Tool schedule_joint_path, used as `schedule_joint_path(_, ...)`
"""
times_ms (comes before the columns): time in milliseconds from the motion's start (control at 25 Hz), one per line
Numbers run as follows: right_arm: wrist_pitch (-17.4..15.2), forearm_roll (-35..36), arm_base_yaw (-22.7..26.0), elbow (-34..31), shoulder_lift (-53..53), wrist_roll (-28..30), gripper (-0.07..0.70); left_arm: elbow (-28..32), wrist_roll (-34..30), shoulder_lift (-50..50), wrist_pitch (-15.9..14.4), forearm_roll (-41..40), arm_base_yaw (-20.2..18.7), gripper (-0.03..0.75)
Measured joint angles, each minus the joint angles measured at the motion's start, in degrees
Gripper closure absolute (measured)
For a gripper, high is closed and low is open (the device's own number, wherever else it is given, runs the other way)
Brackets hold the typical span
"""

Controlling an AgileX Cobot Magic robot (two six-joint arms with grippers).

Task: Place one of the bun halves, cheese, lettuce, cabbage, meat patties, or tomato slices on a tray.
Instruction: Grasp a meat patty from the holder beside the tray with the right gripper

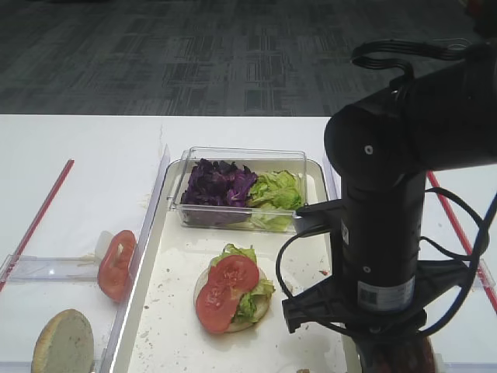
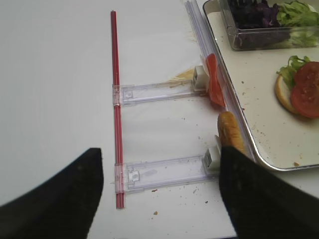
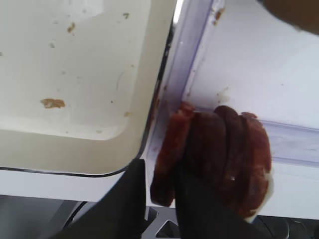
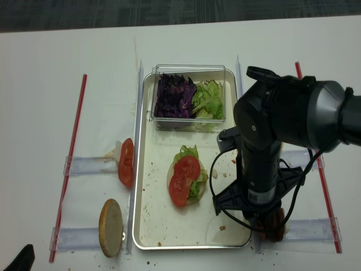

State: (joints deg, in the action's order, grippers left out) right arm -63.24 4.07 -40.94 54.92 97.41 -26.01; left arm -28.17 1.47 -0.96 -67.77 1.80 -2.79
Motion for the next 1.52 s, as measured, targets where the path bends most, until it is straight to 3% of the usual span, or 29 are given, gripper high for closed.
schedule_joint_path(440,-0.21,-1.92,0.00,0.00,0.00,-0.65,0.507,0.00,0.00,0.00,0.00,0.00,0.00,0.225)
schedule_joint_path(1520,-1.56,-2.54,0.00,0.00,-2.55,-1.55,0.513,0.00,0.00,0.00,0.00,0.00,0.00,0.225)
